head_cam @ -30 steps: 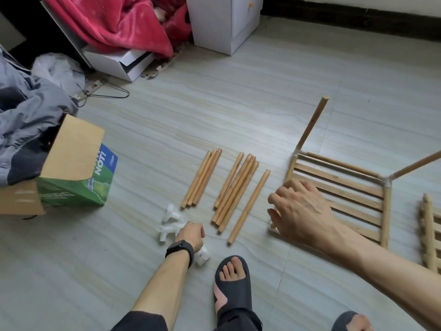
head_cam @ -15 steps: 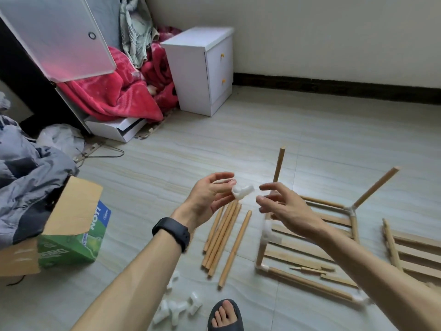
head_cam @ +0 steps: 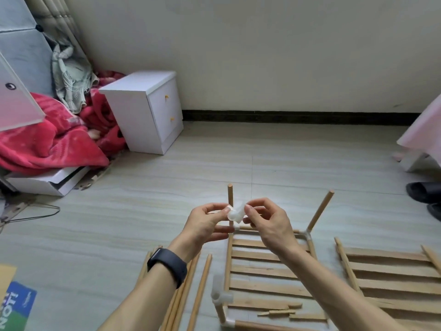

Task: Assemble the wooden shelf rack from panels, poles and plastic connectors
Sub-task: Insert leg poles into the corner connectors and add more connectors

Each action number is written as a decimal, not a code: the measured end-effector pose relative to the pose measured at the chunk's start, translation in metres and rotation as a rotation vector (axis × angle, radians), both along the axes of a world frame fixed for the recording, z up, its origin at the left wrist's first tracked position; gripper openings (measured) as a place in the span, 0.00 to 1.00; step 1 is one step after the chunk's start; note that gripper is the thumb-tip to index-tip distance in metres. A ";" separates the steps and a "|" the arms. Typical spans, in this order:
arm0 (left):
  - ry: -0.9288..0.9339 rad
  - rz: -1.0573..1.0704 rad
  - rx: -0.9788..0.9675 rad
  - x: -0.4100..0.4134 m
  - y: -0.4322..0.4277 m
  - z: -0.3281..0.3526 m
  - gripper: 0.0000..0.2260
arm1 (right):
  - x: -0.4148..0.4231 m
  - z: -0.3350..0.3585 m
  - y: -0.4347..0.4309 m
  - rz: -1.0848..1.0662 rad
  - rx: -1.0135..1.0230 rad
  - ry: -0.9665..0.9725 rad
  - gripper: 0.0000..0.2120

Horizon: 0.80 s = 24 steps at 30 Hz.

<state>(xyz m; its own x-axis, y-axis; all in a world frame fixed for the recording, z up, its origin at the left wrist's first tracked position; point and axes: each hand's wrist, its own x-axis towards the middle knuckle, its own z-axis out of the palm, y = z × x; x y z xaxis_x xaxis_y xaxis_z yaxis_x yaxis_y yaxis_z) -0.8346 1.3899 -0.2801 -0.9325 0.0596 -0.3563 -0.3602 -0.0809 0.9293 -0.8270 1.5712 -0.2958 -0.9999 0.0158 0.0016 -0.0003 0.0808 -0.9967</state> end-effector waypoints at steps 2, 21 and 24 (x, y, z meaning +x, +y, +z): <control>0.026 0.017 -0.022 -0.016 0.002 -0.009 0.11 | -0.014 -0.009 0.001 0.005 0.075 0.023 0.01; 0.194 -0.037 -0.239 -0.114 0.007 -0.069 0.16 | -0.132 -0.066 0.001 -0.053 -0.168 -0.197 0.11; 0.183 -0.062 -0.276 -0.123 0.006 -0.072 0.15 | -0.140 -0.063 0.000 -0.022 -0.074 -0.095 0.13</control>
